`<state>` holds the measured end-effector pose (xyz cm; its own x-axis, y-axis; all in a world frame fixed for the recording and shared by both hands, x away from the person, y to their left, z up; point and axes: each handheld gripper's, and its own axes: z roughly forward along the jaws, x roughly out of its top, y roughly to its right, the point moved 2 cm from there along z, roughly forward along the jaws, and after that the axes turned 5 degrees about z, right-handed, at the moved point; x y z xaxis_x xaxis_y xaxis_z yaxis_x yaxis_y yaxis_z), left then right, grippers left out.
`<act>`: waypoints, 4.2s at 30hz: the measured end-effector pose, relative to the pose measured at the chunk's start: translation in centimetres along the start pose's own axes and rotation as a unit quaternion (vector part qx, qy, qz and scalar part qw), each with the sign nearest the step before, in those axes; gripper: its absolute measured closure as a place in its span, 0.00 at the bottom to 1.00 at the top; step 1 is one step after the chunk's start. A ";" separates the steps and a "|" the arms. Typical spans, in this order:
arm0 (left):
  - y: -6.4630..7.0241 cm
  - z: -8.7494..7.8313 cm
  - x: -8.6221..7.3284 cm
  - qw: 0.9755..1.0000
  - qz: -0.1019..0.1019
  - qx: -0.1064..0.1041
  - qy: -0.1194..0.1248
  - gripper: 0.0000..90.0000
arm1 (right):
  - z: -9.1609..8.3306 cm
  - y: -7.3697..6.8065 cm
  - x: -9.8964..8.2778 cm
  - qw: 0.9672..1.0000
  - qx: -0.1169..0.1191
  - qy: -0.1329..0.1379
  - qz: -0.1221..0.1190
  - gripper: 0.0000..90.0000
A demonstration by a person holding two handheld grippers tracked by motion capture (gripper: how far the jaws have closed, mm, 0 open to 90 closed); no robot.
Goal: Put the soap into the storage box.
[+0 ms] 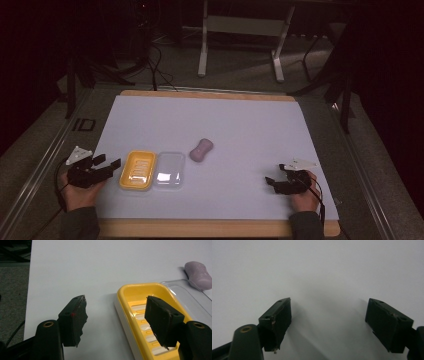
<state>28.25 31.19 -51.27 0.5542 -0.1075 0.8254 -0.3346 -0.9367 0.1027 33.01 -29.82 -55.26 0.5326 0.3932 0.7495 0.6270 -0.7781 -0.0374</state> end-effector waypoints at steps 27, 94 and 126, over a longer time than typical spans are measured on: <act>3.5 1.8 1.1 0.999 0.026 -0.035 -0.024 0.39 | -1.1 0.0 -0.3 0.998 0.000 0.056 0.001 0.22; 12.2 7.1 7.6 0.982 0.142 -0.101 -0.070 0.37 | -1.0 -0.4 -0.3 0.999 -0.015 0.049 -0.016 0.23; 14.8 9.3 9.5 0.969 0.189 -0.117 -0.107 0.37 | -1.0 -0.4 -0.3 0.999 -0.014 0.048 -0.015 0.23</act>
<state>35.62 13.19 -47.12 0.4959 -0.5184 0.6967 -0.6945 -0.7184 -0.0401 32.06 -30.05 -54.82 0.4550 0.3692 0.8103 0.6257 -0.7801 0.0041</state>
